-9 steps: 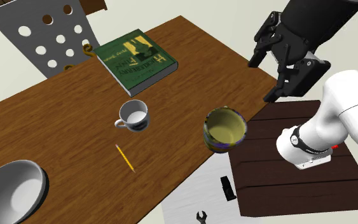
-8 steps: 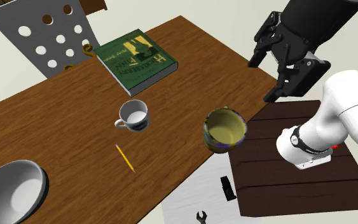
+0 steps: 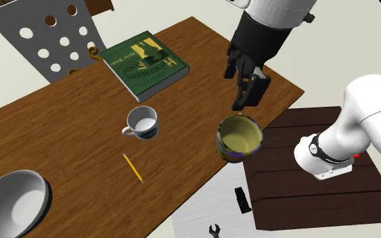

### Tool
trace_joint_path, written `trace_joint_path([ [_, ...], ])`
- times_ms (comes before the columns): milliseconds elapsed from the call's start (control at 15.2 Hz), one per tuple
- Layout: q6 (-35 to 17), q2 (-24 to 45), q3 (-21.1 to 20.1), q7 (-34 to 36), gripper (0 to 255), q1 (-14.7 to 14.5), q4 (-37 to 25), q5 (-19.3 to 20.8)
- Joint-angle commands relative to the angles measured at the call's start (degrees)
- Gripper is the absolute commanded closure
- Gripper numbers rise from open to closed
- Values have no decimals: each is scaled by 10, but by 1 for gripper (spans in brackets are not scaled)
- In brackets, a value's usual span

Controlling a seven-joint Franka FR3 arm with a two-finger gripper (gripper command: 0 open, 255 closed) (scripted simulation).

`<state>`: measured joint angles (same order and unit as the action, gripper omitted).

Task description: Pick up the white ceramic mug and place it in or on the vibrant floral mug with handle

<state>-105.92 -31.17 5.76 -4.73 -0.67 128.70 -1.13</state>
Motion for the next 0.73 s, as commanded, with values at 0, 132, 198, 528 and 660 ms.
trace_joint_path([
  [0, -27, 41, 10, -11, 0, 1, -9, 0],
  [132, -47, 82, 19, -21, 0, 2, -24, -2],
  [198, -57, 103, 23, -26, 0, 3, -33, -3],
  [528, -96, 209, 42, -52, 0, 6, -86, -16],
  [660, -107, 253, 49, -63, 0, 8, -112, -23],
])
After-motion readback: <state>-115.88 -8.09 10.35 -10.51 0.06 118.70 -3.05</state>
